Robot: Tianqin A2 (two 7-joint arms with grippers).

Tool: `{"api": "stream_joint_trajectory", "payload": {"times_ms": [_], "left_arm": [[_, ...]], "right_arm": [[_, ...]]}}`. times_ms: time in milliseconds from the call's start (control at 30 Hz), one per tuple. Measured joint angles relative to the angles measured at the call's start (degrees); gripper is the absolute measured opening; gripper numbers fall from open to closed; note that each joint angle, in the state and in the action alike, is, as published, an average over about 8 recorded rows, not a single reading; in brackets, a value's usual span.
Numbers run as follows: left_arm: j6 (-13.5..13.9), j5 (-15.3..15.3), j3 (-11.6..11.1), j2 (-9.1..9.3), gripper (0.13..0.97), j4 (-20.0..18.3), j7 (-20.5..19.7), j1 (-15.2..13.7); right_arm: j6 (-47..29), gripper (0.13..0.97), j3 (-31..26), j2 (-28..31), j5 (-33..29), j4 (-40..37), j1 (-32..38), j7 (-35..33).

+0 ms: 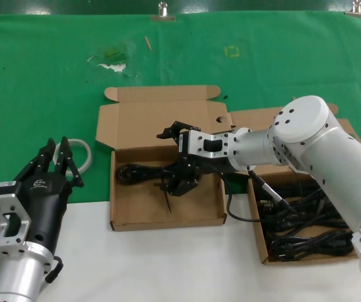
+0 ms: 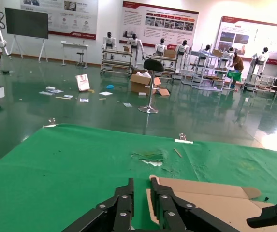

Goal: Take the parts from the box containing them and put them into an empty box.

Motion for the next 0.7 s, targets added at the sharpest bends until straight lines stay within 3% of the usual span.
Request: {"api": "stream_joint_trajectory", "payload": {"times_ms": [167, 467, 567, 700], "left_arm": [[0.0, 0.0, 0.0, 0.0, 0.243, 0.0, 0.0, 0.0], [0.0, 0.0, 0.0, 0.0, 0.379, 0.0, 0.0, 0.0], [0.0, 0.0, 0.0, 0.0, 0.439, 0.0, 0.0, 0.0], [0.0, 0.0, 0.0, 0.0, 0.439, 0.0, 0.0, 0.0]], "right_arm": [[1.0, 0.73, 0.7, 0.3, 0.5, 1.6, -1.4, 0.6], [5.6, 0.873, 3.5, 1.7, 2.7, 8.6, -7.4, 3.3], [7.4, 0.893, 4.7, 2.3, 3.6, 11.3, -9.8, 4.3], [9.8, 0.932, 6.2, 3.0, 4.8, 15.1, -13.1, 5.8]]}}
